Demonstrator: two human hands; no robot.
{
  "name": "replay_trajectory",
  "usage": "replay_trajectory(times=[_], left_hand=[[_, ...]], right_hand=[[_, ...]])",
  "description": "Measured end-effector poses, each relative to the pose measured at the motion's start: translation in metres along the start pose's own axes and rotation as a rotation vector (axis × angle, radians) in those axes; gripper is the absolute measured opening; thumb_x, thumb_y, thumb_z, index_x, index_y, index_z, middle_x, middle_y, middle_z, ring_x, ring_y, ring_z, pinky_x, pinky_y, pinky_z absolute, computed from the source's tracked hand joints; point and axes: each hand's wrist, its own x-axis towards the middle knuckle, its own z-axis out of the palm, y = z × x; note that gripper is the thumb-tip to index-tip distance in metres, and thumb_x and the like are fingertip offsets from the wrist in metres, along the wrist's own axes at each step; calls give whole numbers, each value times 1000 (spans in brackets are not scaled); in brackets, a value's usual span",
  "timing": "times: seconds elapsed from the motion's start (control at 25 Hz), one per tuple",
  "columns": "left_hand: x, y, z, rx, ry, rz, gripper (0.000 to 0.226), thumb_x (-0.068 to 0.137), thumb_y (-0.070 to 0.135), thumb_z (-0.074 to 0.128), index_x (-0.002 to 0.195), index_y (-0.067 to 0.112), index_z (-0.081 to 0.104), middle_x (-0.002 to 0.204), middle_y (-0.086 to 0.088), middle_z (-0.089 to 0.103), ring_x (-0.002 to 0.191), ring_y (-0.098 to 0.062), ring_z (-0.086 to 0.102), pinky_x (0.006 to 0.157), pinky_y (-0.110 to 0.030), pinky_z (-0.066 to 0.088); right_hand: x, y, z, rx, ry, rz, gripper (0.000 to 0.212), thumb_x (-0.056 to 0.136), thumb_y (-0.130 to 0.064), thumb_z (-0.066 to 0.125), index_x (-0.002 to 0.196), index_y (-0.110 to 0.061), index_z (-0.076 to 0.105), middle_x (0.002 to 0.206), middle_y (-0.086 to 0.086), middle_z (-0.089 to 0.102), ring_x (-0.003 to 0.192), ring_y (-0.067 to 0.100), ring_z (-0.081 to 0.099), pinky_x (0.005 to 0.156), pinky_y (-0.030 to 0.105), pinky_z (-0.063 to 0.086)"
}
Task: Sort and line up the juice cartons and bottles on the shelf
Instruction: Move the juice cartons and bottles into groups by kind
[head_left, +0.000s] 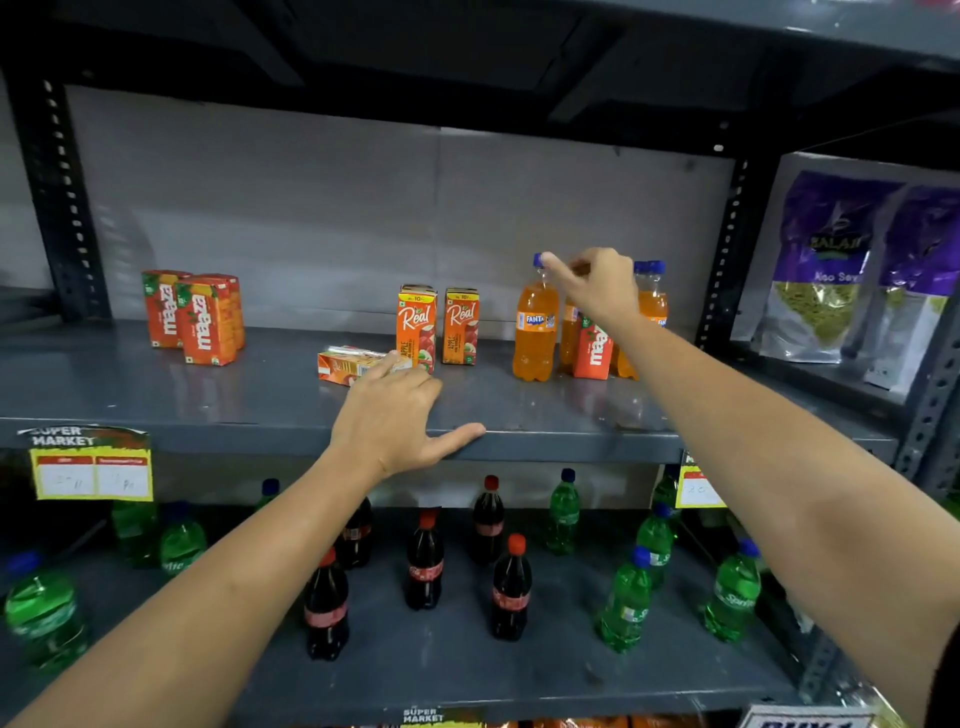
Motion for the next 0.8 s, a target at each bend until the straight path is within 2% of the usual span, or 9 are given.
replay_trajectory(times=[0.12,0.24,0.36,0.48,0.6,0.68,0.8], left_hand=[[-1,-1,0,-17,24,5,81,82,77,24,85,11,70,85,-5,71,84,-22,65,105,-40,38],[-6,-6,-1,-7,50,6,76,82,74,29,81,10,69,82,-5,71,80,-22,65,101,-40,41],[-18,-17,-3,-9,44,-24,77,82,74,28,86,9,70,86,-7,72,82,-24,67,96,-38,44],[-36,-39,-5,-37,68,-39,75,81,71,37,101,6,70,102,-10,72,96,-26,67,99,-40,43],[-59,-73,-11,-36,87,-83,74,81,68,42,108,4,68,110,-13,70,107,-26,64,104,-42,40],[-75,-101,-17,-23,66,-113,76,81,69,40,109,3,68,110,-13,70,111,-26,62,104,-42,39],[-98,-147,-28,10,81,-162,77,81,70,37,107,5,68,110,-11,70,109,-25,63,103,-39,38]], right_hand=[[-1,24,-9,-255,-85,-86,39,95,-38,41,89,-5,60,74,9,59,64,19,54,57,26,37],[-2,42,-9,-470,-356,-106,29,90,-21,49,112,-4,56,95,15,65,79,25,59,64,31,46],[4,41,-20,-572,-431,-104,33,85,-10,59,117,-3,56,113,18,63,99,31,61,81,37,54],[5,28,-34,-535,-492,-63,41,84,-14,67,121,-3,54,119,17,60,109,31,58,92,39,50],[-5,1,-40,-452,-546,-85,40,85,-19,66,120,-4,54,113,12,60,102,24,57,87,34,47],[-12,-30,-41,-400,-617,-133,39,85,-20,67,120,-4,58,116,12,63,101,23,58,87,34,47],[-23,-90,-26,-359,-707,-212,37,84,-19,69,116,-2,62,112,14,67,99,26,62,82,33,50]])
